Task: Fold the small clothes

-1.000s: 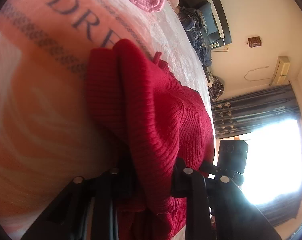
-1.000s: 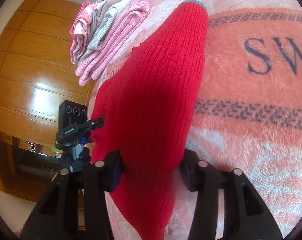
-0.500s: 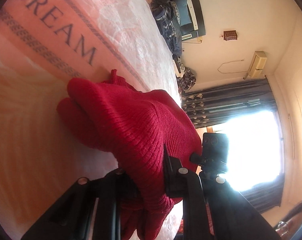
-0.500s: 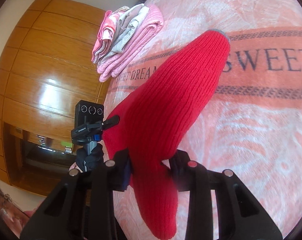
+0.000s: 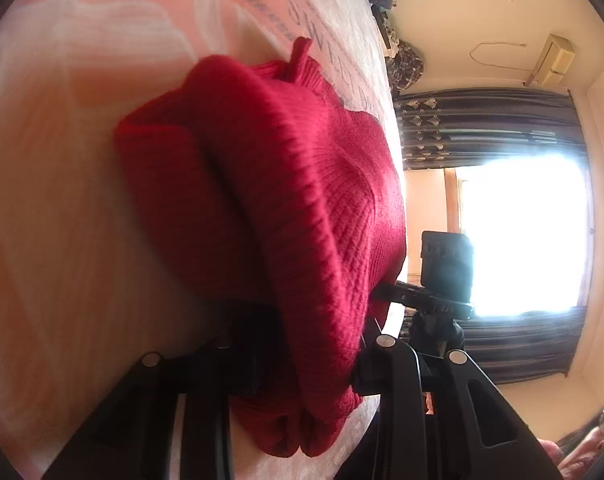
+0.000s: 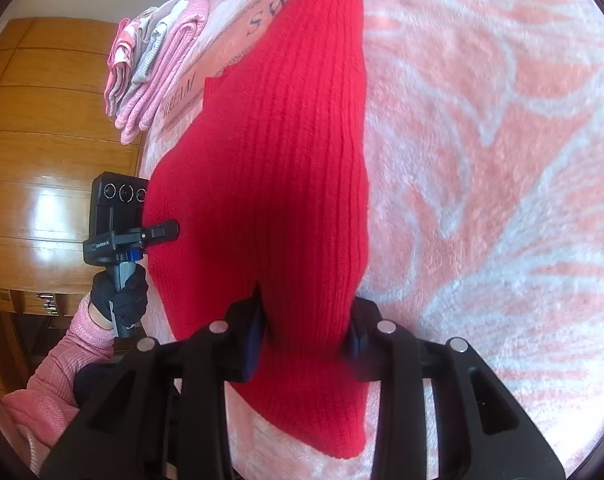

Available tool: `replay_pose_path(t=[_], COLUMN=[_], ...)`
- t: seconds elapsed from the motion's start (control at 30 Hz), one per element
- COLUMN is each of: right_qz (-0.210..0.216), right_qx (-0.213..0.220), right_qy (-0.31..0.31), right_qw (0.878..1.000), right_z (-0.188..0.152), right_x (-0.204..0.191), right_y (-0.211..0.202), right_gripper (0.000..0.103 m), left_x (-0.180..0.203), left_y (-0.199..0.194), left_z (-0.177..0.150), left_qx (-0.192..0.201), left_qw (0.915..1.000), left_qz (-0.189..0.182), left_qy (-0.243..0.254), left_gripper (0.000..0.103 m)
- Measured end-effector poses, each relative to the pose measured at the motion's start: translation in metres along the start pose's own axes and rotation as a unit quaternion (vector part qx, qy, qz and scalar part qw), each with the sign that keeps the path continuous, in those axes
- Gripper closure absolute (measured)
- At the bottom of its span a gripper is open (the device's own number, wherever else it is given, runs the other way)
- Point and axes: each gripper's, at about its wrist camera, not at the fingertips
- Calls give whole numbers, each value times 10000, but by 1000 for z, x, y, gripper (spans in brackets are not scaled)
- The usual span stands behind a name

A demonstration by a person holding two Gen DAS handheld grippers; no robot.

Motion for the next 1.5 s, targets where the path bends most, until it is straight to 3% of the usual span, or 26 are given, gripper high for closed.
replay_pose_path(t=[0.1, 0.23, 0.3, 0.4, 0.53, 0.67, 0.73, 0.83, 0.9, 0.93, 1.0, 1.03, 1.07, 1.17, 1.3, 1.37, 1.43, 1.5], right_qz=[19, -30, -125, -638, -688, -476, -527, -695, -714, -684, -812, -881, -896, -674, -260, -375, -1087, -1074], right_qx=[22, 66, 71, 47, 395, 586, 794, 757, 662, 589, 527, 519, 523, 748, 1043, 990, 771, 722], right_qy=[-126, -389, -485, -548, -644, -508, -453, -400, -465, -550, -722, -835, -961, -1332, -1738, -1615, -1364, -1160], right_qw=[9999, 9992, 9987, 9964, 9948, 9958, 9944, 9939, 9942, 9944, 9927, 9913, 9899, 9860, 9789, 9812, 9816, 9848], right_z=[0, 9, 16, 23, 31, 67, 93, 129, 145, 150, 154, 153, 152, 147, 149, 155, 162, 163], right_x=[-5, -20, -24, -23, -24, -18, -13, -5, -5, -6, -9, -12, -16, -30, -44, -37, -24, -9], right_y=[-6, -21, -22, -28, -52, -53, -48, -29, -14, -6, 4, 8, 11, 2, -7, 0, 15, 22], right_gripper=[67, 49, 49, 49, 43, 41, 41, 41, 43, 48, 67, 87, 92, 93, 94, 94, 94, 95], left_x=[8, 35, 47, 55, 55, 44, 30, 29, 36, 39, 48, 51, 52, 50, 59, 46, 31, 15], left_y=[-4, -36, -56, -70, -83, -60, -50, -43, -38, -33, -25, -21, -22, -41, -73, -75, -67, -58], left_z=[6, 14, 18, 25, 26, 36, 34, 39, 43, 44, 47, 48, 49, 40, 10, 6, 7, 10], left_qx=[-64, 95, 377, 642, 891, 691, 637, 674, 683, 663, 655, 667, 710, 1121, 1915, 1868, 1769, 1610], left_qw=[10000, 9979, 9950, 9894, 9868, 9888, 9898, 9892, 9874, 9862, 9830, 9818, 9814, 9794, 9542, 9574, 9581, 9617], left_qz=[55, 351, 610, 1017, 1152, 1218, 1204, 1183, 1243, 1281, 1382, 1414, 1407, 1262, 1556, 1629, 1840, 1865], left_qy=[5, 537, 695, 809, 702, 518, 426, 547, 709, 812, 1018, 1075, 1100, 1112, 1693, 1482, 1297, 1201], left_gripper=[69, 67, 67, 67, 66, 65, 65, 66, 66, 69, 79, 87, 89, 95, 96, 96, 96, 95])
Point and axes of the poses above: each gripper's, at about its wrist camera, not at the fingertips, and y roughly the way its jaws point, x to its right, z to its top, and after that the axes turned 9 degrees about z, right-handed
